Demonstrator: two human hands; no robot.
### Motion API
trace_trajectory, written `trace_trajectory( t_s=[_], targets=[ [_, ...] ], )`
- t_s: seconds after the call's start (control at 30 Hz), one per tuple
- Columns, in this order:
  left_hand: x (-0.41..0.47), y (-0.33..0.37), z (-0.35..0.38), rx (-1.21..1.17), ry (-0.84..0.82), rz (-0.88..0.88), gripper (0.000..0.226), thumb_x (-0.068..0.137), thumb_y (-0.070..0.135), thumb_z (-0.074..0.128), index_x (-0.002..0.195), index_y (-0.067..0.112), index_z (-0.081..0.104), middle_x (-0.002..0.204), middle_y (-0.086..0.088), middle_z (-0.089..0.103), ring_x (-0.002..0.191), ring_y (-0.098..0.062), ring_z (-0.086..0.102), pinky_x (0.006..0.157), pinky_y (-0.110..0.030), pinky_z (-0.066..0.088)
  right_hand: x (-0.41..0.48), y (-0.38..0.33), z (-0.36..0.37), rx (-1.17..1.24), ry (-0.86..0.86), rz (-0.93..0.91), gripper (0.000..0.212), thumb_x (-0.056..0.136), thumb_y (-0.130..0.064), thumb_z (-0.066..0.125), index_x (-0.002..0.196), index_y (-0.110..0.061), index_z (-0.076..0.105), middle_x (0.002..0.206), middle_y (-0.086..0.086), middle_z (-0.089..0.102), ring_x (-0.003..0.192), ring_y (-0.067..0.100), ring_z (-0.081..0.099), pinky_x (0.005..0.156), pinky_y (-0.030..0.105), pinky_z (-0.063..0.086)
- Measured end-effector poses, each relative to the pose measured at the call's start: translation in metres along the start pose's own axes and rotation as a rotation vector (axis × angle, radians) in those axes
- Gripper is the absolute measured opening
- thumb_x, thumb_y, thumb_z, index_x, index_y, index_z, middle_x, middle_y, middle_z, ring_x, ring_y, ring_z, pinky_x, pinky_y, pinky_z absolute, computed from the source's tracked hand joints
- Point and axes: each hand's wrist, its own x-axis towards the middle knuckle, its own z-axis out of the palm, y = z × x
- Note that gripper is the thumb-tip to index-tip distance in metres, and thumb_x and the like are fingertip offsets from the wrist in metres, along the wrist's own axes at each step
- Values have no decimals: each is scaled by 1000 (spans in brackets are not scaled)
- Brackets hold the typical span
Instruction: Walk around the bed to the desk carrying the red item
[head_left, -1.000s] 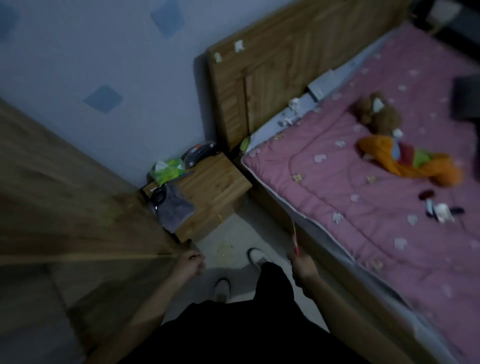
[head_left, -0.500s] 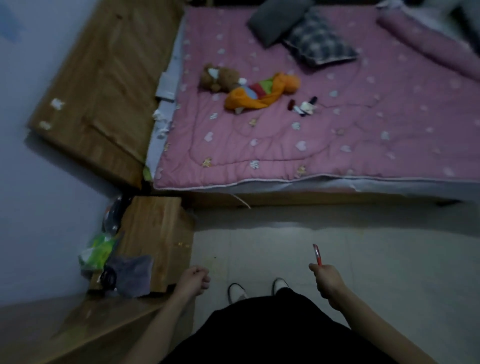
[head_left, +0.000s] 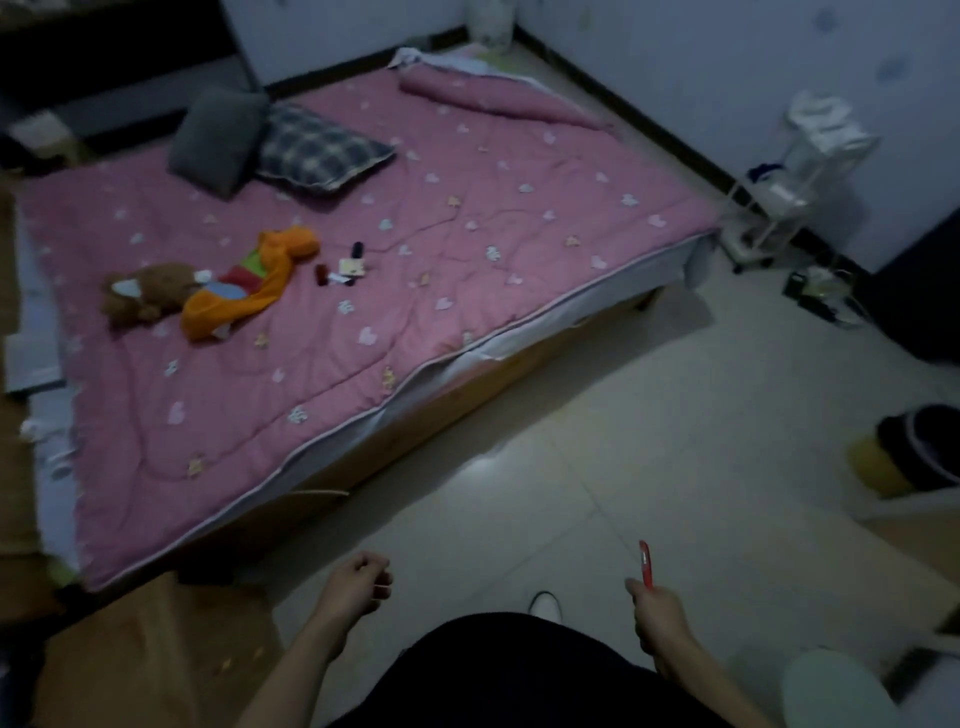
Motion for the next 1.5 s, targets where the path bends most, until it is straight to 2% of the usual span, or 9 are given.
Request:
trace_trajectory(
  t_s=[0.27, 0.47, 0.63, 0.77, 0.87, 1.17, 1.33, 1.43, 1.5],
  targets=[
    [5, 76, 123, 197, -91, 124, 23, 98, 18, 51, 101, -2, 61, 82, -13, 60, 67, -22, 53, 61, -30, 41, 47, 15, -82, 104, -6, 45, 31, 94, -26, 56, 68, -17, 43, 45, -1, 34, 35, 14, 30, 41, 20, 19],
    [24, 125, 188, 392, -162, 130, 20, 97, 17, 51, 97, 0, 61, 77, -10, 58, 62, -19, 49, 58, -29, 39, 55, 19, -125, 291, -34, 153, 41, 98, -46, 47, 66, -22, 37, 43, -2, 34, 34, 12, 29, 45, 18, 18],
    [49, 170, 243, 518, -232, 137, 16, 96, 17, 51, 90, 5, 59, 74, -9, 58, 60, -19, 50, 56, -28, 38, 73, 10, -150, 381, 37, 186, 42, 100, -41, 48, 66, -20, 37, 42, -3, 33, 30, 11, 28, 40, 14, 19],
    [74, 207, 285, 572, -276, 119, 18, 96, 17, 52, 95, 2, 61, 73, -9, 60, 58, -19, 51, 54, -27, 39, 104, -19, -177, 433, 68, 194, 43, 99, -40, 51, 64, -20, 38, 39, -4, 33, 27, 11, 28, 37, 14, 18],
    [98, 243, 316, 574, -307, 109, 16, 95, 19, 54, 89, 6, 61, 72, -8, 61, 57, -18, 52, 52, -26, 39, 138, -57, -206, 478, 97, 165, 41, 99, -38, 52, 64, -20, 38, 40, -4, 33, 28, 11, 27, 37, 15, 18],
    [165, 392, 431, 579, -342, 80, 16, 95, 13, 51, 88, 4, 61, 72, -12, 59, 50, -18, 49, 47, -24, 35, 239, -173, -304, 557, 160, 135, 39, 99, -30, 54, 66, -18, 39, 41, -3, 30, 30, 10, 24, 39, 15, 16],
    [177, 462, 511, 583, -376, 133, 13, 95, 12, 52, 94, 3, 62, 73, -12, 59, 53, -20, 52, 50, -24, 39, 266, -202, -350, 483, 217, 141, 39, 98, -27, 57, 64, -17, 41, 41, -3, 33, 31, 13, 28, 41, 19, 19],
    [186, 497, 560, 581, -417, 135, 13, 95, 14, 54, 90, 6, 63, 74, -12, 62, 56, -21, 55, 52, -25, 42, 286, -209, -376, 415, 264, 190, 38, 97, -27, 58, 62, -14, 49, 44, 1, 41, 36, 16, 36, 41, 23, 24],
    [192, 516, 591, 592, -432, 150, 13, 94, 14, 55, 90, 6, 64, 74, -12, 63, 57, -21, 56, 53, -25, 42, 303, -213, -394, 405, 260, 219, 38, 97, -26, 58, 62, -14, 49, 43, 1, 40, 36, 16, 36, 41, 21, 23]
  ],
)
